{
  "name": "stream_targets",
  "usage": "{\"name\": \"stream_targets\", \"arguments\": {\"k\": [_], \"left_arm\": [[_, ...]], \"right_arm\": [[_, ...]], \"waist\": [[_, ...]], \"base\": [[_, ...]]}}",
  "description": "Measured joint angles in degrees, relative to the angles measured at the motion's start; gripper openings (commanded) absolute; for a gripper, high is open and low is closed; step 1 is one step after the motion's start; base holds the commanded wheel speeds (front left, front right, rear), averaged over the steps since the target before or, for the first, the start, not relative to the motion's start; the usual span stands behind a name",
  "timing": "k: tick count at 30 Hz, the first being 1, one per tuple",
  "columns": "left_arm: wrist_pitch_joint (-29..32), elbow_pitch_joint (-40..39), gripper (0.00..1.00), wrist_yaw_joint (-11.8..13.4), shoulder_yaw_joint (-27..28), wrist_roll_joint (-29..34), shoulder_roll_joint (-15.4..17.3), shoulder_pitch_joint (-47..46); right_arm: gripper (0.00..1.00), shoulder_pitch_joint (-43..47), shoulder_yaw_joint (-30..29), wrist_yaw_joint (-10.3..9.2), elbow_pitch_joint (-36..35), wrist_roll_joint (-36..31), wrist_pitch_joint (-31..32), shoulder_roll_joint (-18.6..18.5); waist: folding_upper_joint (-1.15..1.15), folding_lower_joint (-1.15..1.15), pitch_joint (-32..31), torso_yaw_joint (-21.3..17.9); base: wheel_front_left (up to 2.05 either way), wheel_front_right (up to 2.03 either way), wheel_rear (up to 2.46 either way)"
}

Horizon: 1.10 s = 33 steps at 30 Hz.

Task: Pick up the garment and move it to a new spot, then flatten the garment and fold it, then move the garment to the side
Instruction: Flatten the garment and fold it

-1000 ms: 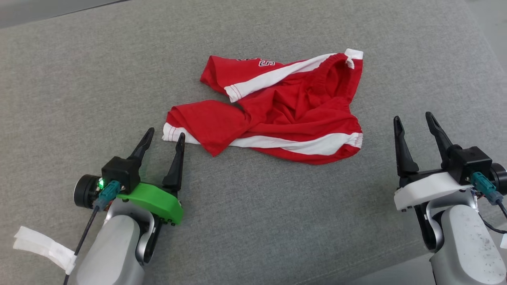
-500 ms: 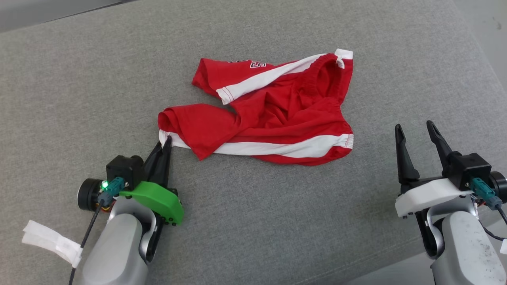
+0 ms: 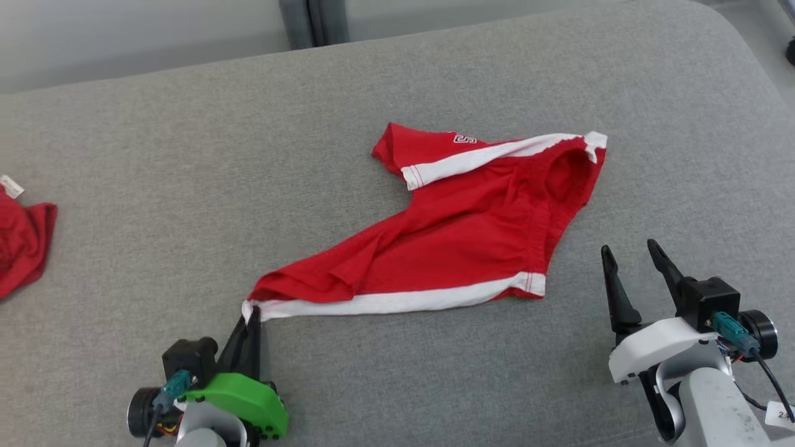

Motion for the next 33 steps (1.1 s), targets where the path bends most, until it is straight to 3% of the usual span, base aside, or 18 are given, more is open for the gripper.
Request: {"name": "stream_targets", "arguments": {"k": [3,4,5,6,9,19,33], "left_arm": [[0.01,0.79,0.00,0.04,1.03,0.67,-0.47,1.86],[0.01,0.92,0.31,0.09,1.22,0.98,-0.54,2.30],[0.01,1.02,0.76,0.18,1.37,1.58,-0.64,2.73],[0.01,1.05,1.00,0.27,1.62,1.85,-0.71,3.00],[0.01,-1.37,1.00,1.36,3.57,2.97,-0.79,4.13],[0.01,-9.35,1.00,1.27,6.86,9.66,-0.87,6.33],[0.01,-10.12,1.00,0.65,5.46,9.79,-0.89,9.26]], "right_arm": [[1.00,0.74,0.66,0.00,0.58,0.32,0.00,0.01],[1.00,0.90,1.00,0.00,0.78,0.48,0.00,0.00],[1.00,1.17,1.48,0.00,0.93,0.69,0.00,-0.01],[1.00,1.43,1.79,0.00,1.01,0.75,0.00,0.02],[1.00,2.10,2.85,0.00,0.90,1.30,0.00,0.00],[1.00,3.72,5.95,0.00,-0.30,3.30,0.00,0.01],[1.00,4.81,14.83,0.00,6.68,4.88,0.00,0.02]], "waist": [[0.00,0.00,-1.67,1.55],[0.00,0.00,-2.27,2.04],[0.00,0.00,-2.88,2.50],[0.00,0.00,-3.33,2.85],[0.00,0.00,-5.21,4.26],[0.00,0.00,-7.50,4.37],[0.00,0.00,-8.31,5.97]], "base": [[0.00,0.00,0.00],[0.00,0.00,0.00],[0.00,0.00,0.00],[0.00,0.00,0.00],[0.00,0.00,0.00],[0.00,0.00,0.00],[0.00,0.00,0.00]]}}
